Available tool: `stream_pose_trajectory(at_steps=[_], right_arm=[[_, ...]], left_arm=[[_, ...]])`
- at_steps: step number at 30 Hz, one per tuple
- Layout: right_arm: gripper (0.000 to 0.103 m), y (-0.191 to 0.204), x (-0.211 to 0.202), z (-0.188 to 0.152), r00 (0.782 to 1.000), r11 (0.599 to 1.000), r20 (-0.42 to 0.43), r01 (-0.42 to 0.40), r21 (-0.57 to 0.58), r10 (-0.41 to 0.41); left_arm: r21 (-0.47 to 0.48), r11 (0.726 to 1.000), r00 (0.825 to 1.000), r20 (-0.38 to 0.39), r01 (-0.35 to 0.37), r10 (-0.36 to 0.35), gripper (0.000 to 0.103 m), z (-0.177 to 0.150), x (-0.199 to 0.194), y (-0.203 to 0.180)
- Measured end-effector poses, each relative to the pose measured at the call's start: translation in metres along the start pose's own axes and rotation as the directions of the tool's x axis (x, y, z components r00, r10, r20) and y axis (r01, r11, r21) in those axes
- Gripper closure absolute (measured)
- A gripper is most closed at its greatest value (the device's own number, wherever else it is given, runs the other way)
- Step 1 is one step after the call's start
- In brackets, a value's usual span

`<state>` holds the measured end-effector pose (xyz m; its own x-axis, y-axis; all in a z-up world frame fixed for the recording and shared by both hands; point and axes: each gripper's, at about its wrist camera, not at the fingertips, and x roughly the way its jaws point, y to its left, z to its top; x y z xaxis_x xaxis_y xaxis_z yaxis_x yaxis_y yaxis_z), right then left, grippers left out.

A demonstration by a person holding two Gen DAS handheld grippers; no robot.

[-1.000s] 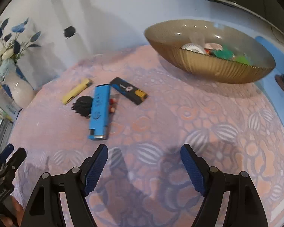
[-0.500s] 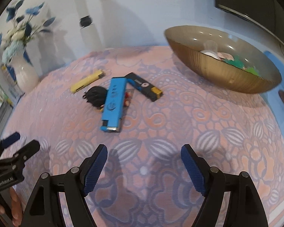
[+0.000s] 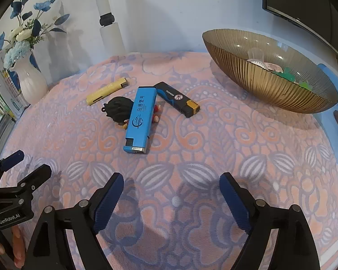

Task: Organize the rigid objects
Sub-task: 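Grasp the yellow lighter with the left gripper while the right grasps the blue USB stick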

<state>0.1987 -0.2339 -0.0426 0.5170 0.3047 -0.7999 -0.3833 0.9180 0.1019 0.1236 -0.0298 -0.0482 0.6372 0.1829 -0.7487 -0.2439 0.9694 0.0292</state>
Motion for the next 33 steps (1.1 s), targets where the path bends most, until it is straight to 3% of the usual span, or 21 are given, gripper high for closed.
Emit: stream_pose_trajectory(at_steps=[4, 8, 11, 13, 15, 18, 20, 22, 26, 27, 28, 30, 33], right_arm=[[0.017, 0.001, 0.000, 0.000, 1.000, 1.000, 0.003, -0.008, -0.010, 0.008], [0.020, 0.004, -0.003, 0.002, 0.997, 0.997, 0.023, -0.066, -0.034, 0.067], [0.033, 0.010, -0.004, 0.007, 0.998, 0.997, 0.020, -0.059, -0.043, 0.060], [0.038, 0.011, -0.003, 0.014, 0.995, 0.995, 0.007, -0.095, -0.037, 0.095], [0.038, 0.012, 0.002, 0.023, 0.992, 0.992, -0.022, -0.124, -0.023, 0.124], [0.039, 0.013, 0.014, 0.037, 0.987, 0.989, -0.062, -0.148, -0.006, 0.147], [0.040, 0.014, 0.021, 0.043, 0.988, 0.990, -0.064, -0.143, -0.008, 0.142], [0.042, 0.015, 0.028, 0.047, 0.989, 0.991, -0.072, -0.131, -0.009, 0.130], [0.051, 0.019, 0.037, 0.051, 0.992, 0.994, -0.065, -0.107, -0.003, 0.106], [0.068, 0.022, 0.037, 0.052, 0.994, 0.996, -0.057, -0.091, -0.017, 0.090], [0.079, 0.025, 0.037, 0.051, 0.996, 0.997, -0.052, -0.075, -0.033, 0.074], [0.079, 0.026, 0.036, 0.047, 0.997, 0.997, -0.043, -0.060, -0.045, 0.058], [0.079, 0.021, 0.029, 0.039, 0.997, 0.997, -0.047, -0.069, -0.033, 0.067]], left_arm=[[0.017, 1.000, 1.000, 0.016, 0.014, -0.014, 0.001, 0.003, -0.002, 0.000], [0.072, 0.996, 0.997, 0.062, 0.047, -0.052, 0.001, 0.024, -0.008, 0.000], [0.177, 0.982, 0.994, 0.081, 0.064, -0.079, 0.002, 0.048, -0.004, -0.005], [0.230, 0.969, 0.991, 0.068, 0.094, -0.112, 0.008, 0.064, 0.004, -0.009], [0.256, 0.959, 0.991, 0.029, 0.122, -0.134, 0.024, 0.082, 0.021, -0.011], [0.248, 0.949, 0.981, -0.023, 0.192, -0.192, 0.025, 0.102, 0.049, -0.007], [0.254, 0.931, 0.965, -0.066, 0.263, -0.255, 0.025, 0.110, 0.067, -0.008], [0.296, 0.919, 0.965, -0.063, 0.261, -0.254, 0.025, 0.110, 0.076, -0.018], [0.338, 0.903, 0.964, -0.100, 0.265, -0.246, 0.040, 0.114, 0.100, -0.035], [0.333, 0.902, 0.961, -0.109, 0.275, -0.253, 0.048, 0.115, 0.104, -0.037], [0.328, 0.900, 0.958, -0.105, 0.287, -0.267, 0.052, 0.116, 0.106, -0.037], [0.343, 0.894, 0.957, -0.086, 0.289, -0.276, 0.079, 0.114, 0.103, -0.042], [0.361, 0.890, 0.960, -0.084, 0.278, -0.266, 0.081, 0.107, 0.097, -0.047]])
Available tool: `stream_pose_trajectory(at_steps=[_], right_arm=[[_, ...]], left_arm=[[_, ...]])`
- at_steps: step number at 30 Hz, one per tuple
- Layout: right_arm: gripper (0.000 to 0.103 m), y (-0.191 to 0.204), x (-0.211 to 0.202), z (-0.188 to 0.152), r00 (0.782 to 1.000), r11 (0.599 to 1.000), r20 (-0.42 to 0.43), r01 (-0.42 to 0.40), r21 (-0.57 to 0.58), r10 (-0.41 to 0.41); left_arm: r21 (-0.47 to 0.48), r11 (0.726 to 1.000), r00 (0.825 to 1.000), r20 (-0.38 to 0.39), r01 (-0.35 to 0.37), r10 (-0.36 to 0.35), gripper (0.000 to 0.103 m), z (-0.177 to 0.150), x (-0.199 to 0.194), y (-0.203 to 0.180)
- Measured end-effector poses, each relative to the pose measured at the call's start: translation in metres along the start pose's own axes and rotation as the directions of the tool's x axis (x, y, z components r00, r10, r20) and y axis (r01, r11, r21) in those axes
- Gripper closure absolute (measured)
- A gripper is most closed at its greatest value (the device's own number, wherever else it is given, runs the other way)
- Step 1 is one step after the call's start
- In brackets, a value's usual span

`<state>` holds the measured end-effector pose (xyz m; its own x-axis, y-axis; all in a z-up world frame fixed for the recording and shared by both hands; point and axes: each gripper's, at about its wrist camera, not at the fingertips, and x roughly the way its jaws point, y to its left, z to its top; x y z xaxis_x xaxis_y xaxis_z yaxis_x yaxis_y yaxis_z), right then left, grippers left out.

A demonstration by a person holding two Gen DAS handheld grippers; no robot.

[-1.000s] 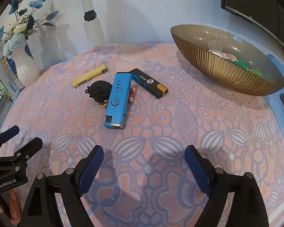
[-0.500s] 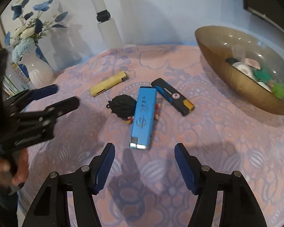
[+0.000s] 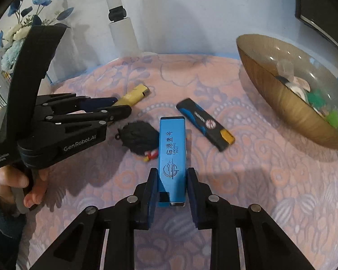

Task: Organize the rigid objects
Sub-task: 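Grasp the yellow lighter with the left gripper while the right grasps the blue USB stick, then carry the yellow lighter and blue USB stick into the brown bowl and release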

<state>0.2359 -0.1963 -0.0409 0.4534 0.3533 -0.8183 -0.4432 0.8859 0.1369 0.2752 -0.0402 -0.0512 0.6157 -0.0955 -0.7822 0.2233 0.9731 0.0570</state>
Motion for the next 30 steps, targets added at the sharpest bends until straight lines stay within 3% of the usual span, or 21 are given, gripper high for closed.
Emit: stream_pose_trajectory(at_steps=[7, 11, 14, 17, 19, 20, 21, 25, 26, 28, 29, 30], right_arm=[[0.079, -0.019, -0.032, -0.047, 1.000, 1.000, 0.010, -0.004, 0.015, 0.004], [0.079, -0.020, -0.050, -0.076, 1.000, 0.999, 0.022, -0.004, -0.036, 0.005], [0.076, -0.023, -0.063, -0.089, 1.000, 0.999, -0.011, -0.018, -0.031, 0.018], [0.071, -0.023, -0.072, -0.087, 0.998, 0.999, -0.055, -0.040, -0.028, 0.039], [0.066, -0.019, -0.072, -0.079, 0.999, 0.999, -0.044, -0.025, -0.036, 0.023], [0.064, -0.016, -0.068, -0.073, 0.999, 0.999, -0.050, -0.006, -0.042, 0.004], [0.060, -0.013, -0.062, -0.069, 0.998, 0.999, -0.058, 0.011, -0.044, -0.013], [0.061, -0.007, -0.039, -0.060, 0.995, 0.996, -0.058, 0.076, -0.049, -0.079], [0.063, -0.001, -0.039, -0.060, 0.995, 0.993, -0.038, 0.094, -0.073, -0.097], [0.080, 0.005, -0.039, -0.061, 0.995, 0.990, -0.027, 0.098, -0.101, -0.101], [0.079, 0.008, -0.040, -0.061, 0.995, 0.990, -0.024, 0.091, -0.111, -0.094], [0.079, 0.011, -0.041, -0.062, 0.997, 0.990, -0.021, 0.074, -0.120, -0.077]], left_arm=[[-0.073, 0.997, 1.000, 0.000, 0.030, -0.030, 0.081, -0.037, -0.031, -0.016], [-0.106, 0.994, 0.999, -0.002, 0.041, -0.041, 0.081, -0.069, -0.056, -0.033], [-0.127, 0.990, 0.998, -0.002, 0.059, -0.060, 0.081, -0.087, -0.070, -0.046], [-0.157, 0.985, 0.997, -0.007, 0.075, -0.077, 0.081, -0.100, -0.080, -0.049], [-0.163, 0.985, 0.999, -0.007, 0.049, -0.051, 0.080, -0.104, -0.082, -0.053], [-0.163, 0.986, 0.999, -0.008, 0.033, -0.035, 0.076, -0.104, -0.082, -0.054], [-0.165, 0.986, 1.000, -0.013, 0.004, -0.007, 0.064, -0.102, -0.081, -0.055], [-0.182, 0.983, 1.000, -0.025, -0.018, 0.014, 0.059, -0.099, -0.076, -0.053], [-0.180, 0.984, 1.000, -0.024, -0.016, 0.012, 0.059, -0.098, -0.075, -0.053], [-0.163, 0.987, 1.000, -0.019, -0.019, 0.016, 0.067, -0.098, -0.074, -0.056], [-0.157, 0.988, 1.000, -0.014, -0.009, 0.007, 0.078, -0.099, -0.076, -0.058], [-0.152, 0.988, 1.000, -0.007, 0.007, -0.008, 0.083, -0.098, -0.077, -0.060]])
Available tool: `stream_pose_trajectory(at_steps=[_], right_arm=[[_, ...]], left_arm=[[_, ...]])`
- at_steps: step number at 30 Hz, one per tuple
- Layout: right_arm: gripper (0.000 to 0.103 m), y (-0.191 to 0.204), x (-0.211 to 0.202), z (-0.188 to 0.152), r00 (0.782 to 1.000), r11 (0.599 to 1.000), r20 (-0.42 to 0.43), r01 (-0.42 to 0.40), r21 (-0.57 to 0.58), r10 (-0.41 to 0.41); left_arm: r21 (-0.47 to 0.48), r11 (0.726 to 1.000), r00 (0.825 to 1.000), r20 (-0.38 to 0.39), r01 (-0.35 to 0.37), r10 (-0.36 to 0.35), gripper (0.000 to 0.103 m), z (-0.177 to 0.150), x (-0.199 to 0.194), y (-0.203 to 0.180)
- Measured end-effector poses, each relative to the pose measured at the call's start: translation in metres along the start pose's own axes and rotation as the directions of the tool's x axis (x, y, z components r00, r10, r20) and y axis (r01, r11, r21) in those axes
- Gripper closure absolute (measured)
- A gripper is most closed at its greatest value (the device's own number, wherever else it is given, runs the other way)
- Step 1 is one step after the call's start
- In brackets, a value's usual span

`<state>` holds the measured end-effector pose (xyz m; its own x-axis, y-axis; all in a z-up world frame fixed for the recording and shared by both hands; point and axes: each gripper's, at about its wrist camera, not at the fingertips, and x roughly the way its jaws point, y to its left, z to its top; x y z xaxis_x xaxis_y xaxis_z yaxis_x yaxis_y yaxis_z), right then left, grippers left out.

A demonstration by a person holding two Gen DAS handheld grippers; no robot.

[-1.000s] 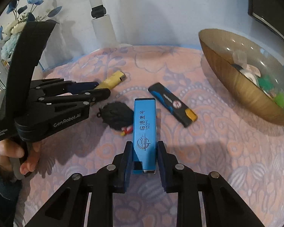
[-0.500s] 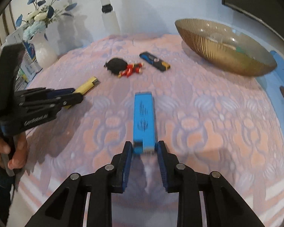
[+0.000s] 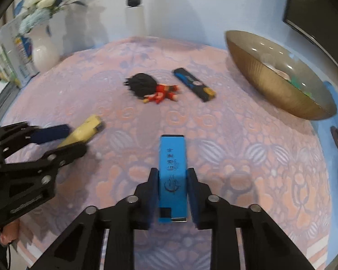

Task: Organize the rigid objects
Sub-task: 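Carry the yellow lighter and blue USB stick into the brown bowl and release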

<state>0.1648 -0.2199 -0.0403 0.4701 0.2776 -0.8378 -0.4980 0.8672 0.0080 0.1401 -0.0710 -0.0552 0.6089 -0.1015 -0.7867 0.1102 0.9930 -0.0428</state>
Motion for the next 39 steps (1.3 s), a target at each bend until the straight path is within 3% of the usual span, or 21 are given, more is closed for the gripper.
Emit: stream_pose_trajectory(at_steps=[3, 5, 9, 13, 15, 18, 21, 26, 28, 30, 31, 33, 39], right_arm=[[0.079, -0.003, -0.012, 0.001, 0.993, 0.994, 0.041, -0.111, 0.015, 0.110], [0.079, -0.013, -0.030, 0.010, 0.986, 0.990, 0.099, -0.136, 0.034, 0.132], [0.079, -0.047, -0.072, 0.029, 0.972, 0.992, 0.217, -0.107, 0.072, 0.089], [0.079, -0.101, -0.107, 0.051, 0.953, 0.988, 0.304, -0.032, 0.148, -0.015], [0.079, -0.138, -0.113, 0.064, 0.952, 0.972, 0.302, -0.022, 0.235, -0.052], [0.079, -0.186, -0.117, 0.074, 0.953, 0.935, 0.303, -0.086, 0.344, -0.024], [0.079, -0.215, -0.109, 0.084, 0.954, 0.915, 0.285, -0.033, 0.402, -0.091], [0.079, -0.241, -0.072, 0.096, 0.969, 0.889, 0.222, -0.003, 0.459, -0.111], [0.075, -0.246, -0.059, 0.102, 0.972, 0.883, 0.215, -0.014, 0.468, -0.098], [0.064, -0.246, -0.052, 0.102, 0.974, 0.882, 0.212, -0.027, 0.470, -0.083], [0.061, -0.245, -0.051, 0.100, 0.974, 0.883, 0.209, -0.022, 0.470, -0.087], [0.061, -0.241, -0.053, 0.093, 0.973, 0.888, 0.218, -0.030, 0.458, -0.080], [0.053, -0.216, -0.063, 0.072, 0.974, 0.909, 0.225, -0.061, 0.413, -0.037]], left_arm=[[-0.024, 0.999, 0.999, 0.019, 0.035, -0.035, 0.083, 0.005, -0.005, -0.002], [-0.042, 0.998, 0.997, 0.047, 0.056, -0.054, 0.083, 0.014, -0.012, -0.003], [-0.028, 0.997, 0.989, 0.130, 0.072, -0.067, 0.083, 0.053, -0.033, -0.013], [0.010, 0.997, 0.974, 0.214, 0.076, -0.076, 0.082, 0.107, -0.047, -0.036], [-0.002, 0.998, 0.970, 0.233, 0.066, -0.064, 0.083, 0.133, -0.046, -0.048], [-0.007, 0.996, 0.965, 0.249, 0.093, -0.088, 0.082, 0.161, -0.033, -0.064], [-0.005, 0.993, 0.963, 0.243, 0.121, -0.117, 0.083, 0.183, -0.013, -0.081], [0.013, 0.991, 0.968, 0.210, 0.135, -0.135, 0.082, 0.209, 0.021, -0.105], [0.025, 0.988, 0.966, 0.207, 0.153, -0.155, 0.073, 0.214, 0.030, -0.111], [0.023, 0.986, 0.965, 0.205, 0.164, -0.166, 0.029, 0.215, 0.034, -0.112], [0.013, 0.988, 0.963, 0.221, 0.156, -0.155, 0.022, 0.212, 0.031, -0.109], [0.006, 0.988, 0.956, 0.251, 0.157, -0.153, 0.021, 0.202, 0.022, -0.103], [-0.073, 0.986, 0.960, 0.251, 0.148, -0.125, 0.021, 0.158, -0.005, -0.066]])
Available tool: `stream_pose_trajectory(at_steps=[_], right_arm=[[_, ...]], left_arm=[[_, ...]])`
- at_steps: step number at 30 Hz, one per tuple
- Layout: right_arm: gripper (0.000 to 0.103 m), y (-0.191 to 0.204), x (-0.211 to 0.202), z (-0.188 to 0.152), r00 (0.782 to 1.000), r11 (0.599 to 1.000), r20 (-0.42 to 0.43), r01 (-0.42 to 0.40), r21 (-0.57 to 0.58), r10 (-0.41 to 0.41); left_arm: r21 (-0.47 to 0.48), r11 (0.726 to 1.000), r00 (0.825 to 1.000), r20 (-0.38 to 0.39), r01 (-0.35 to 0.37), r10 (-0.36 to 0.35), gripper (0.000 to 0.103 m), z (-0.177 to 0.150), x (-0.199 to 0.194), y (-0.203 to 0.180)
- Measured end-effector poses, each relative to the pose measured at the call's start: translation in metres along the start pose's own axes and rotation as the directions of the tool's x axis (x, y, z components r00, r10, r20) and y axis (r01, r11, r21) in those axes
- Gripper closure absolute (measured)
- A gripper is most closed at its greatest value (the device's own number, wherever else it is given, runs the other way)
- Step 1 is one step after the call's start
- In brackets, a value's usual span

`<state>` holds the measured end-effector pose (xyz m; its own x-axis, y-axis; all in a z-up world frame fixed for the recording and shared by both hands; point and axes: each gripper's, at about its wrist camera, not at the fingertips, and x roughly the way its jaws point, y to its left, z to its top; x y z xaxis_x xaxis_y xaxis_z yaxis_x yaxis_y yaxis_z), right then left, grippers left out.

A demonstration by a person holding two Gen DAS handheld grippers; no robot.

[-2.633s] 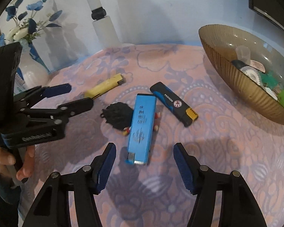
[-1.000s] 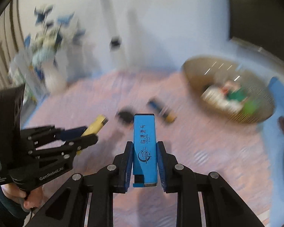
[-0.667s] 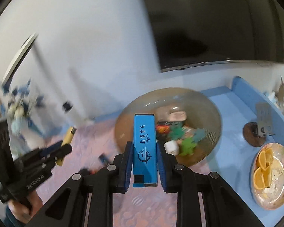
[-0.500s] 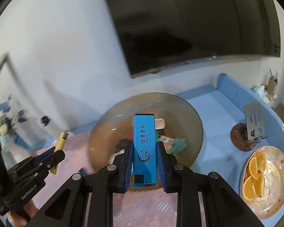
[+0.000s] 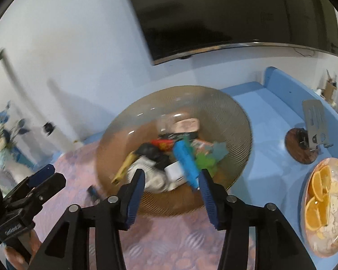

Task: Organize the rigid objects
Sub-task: 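Carry the yellow lighter and blue USB stick into the brown bowl and release, then move both open grippers back toward the remaining toy and lighter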

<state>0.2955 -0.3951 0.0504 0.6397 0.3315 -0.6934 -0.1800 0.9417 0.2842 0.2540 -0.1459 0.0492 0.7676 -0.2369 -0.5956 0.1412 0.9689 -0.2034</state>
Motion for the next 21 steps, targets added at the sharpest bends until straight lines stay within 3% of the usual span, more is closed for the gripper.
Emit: stream_pose_trajectory(at_steps=[3, 5, 9, 14, 17, 21], right_arm=[[0.048, 0.029, -0.018, -0.016, 0.998, 0.996, 0.020, -0.059, -0.073, 0.061], [0.042, 0.053, -0.028, -0.032, 0.994, 0.985, 0.033, -0.098, -0.139, 0.103], [0.042, 0.096, -0.018, -0.068, 0.987, 0.954, -0.025, -0.160, -0.253, 0.159], [0.042, 0.123, 0.025, -0.101, 0.982, 0.948, -0.137, -0.164, -0.274, 0.130], [0.042, 0.129, 0.044, -0.116, 0.991, 0.948, -0.122, -0.092, -0.306, 0.057], [0.042, 0.127, 0.061, -0.130, 0.995, 0.941, -0.096, -0.016, -0.337, -0.017]], left_arm=[[-0.035, 0.997, 0.998, 0.012, -0.062, 0.062, 0.021, -0.022, -0.031, 0.023], [-0.064, 0.996, 0.997, -0.023, -0.069, 0.067, 0.021, -0.042, -0.046, 0.043], [-0.109, 0.980, 0.984, -0.084, -0.164, 0.155, 0.021, -0.082, -0.060, 0.072], [-0.133, 0.953, 0.957, -0.139, -0.272, 0.254, 0.021, -0.121, -0.059, 0.099], [-0.120, 0.945, 0.948, -0.135, -0.306, 0.290, 0.021, -0.137, -0.055, 0.105], [-0.123, 0.958, 0.961, -0.129, -0.260, 0.244, 0.021, -0.137, -0.056, 0.105]])
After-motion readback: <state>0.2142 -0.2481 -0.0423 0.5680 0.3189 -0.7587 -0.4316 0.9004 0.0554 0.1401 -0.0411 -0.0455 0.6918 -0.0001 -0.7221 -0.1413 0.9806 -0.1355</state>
